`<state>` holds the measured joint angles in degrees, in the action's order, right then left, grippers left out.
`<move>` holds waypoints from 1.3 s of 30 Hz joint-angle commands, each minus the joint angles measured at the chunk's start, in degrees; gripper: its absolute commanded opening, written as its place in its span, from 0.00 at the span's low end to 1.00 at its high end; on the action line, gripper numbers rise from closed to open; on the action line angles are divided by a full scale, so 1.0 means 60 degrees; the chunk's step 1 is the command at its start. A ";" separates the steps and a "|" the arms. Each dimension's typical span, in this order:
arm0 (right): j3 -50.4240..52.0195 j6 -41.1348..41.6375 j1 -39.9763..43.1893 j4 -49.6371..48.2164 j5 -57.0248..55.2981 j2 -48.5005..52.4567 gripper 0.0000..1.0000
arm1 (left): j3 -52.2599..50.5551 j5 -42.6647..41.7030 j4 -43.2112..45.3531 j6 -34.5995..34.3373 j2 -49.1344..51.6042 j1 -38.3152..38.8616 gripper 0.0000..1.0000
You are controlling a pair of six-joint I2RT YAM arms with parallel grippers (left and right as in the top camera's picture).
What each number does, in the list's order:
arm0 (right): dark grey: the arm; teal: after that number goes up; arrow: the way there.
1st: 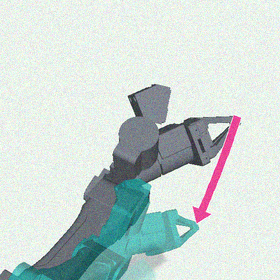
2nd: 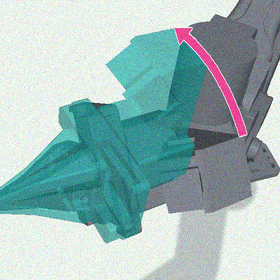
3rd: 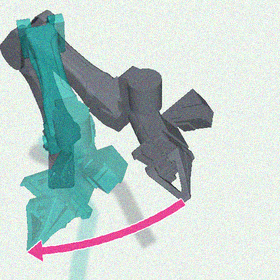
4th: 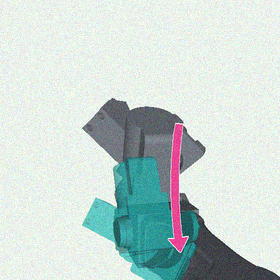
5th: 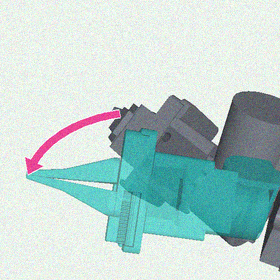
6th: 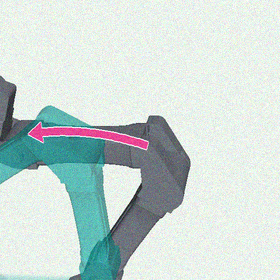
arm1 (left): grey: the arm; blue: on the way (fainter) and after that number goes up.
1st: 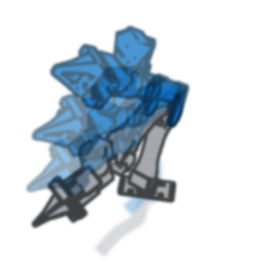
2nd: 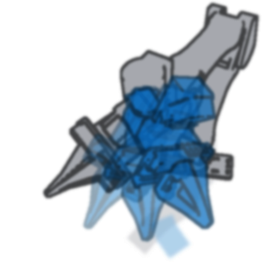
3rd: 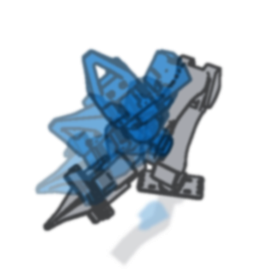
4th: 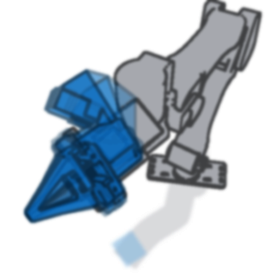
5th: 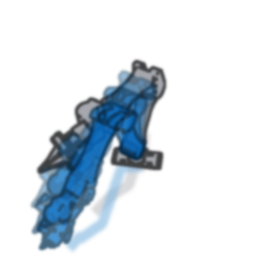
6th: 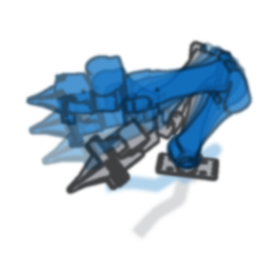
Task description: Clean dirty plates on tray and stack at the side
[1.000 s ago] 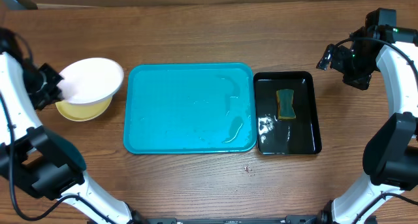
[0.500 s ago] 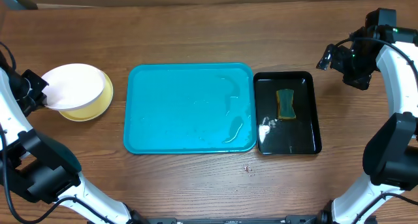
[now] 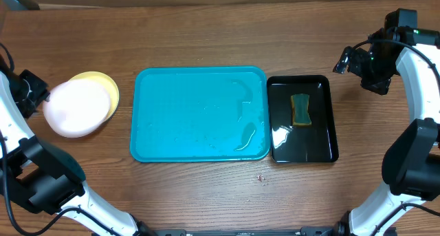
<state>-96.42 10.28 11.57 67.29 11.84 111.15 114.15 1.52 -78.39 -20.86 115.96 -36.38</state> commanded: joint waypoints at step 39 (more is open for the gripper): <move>-0.0058 -0.0004 -0.0033 -0.0022 0.0036 -0.0182 1.00 | -0.2408 0.0597 0.0736 -0.0608 0.0164 0.1111 0.38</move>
<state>-96.42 10.28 11.57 67.29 11.81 111.15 102.17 3.05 -75.00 -22.65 116.38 -29.36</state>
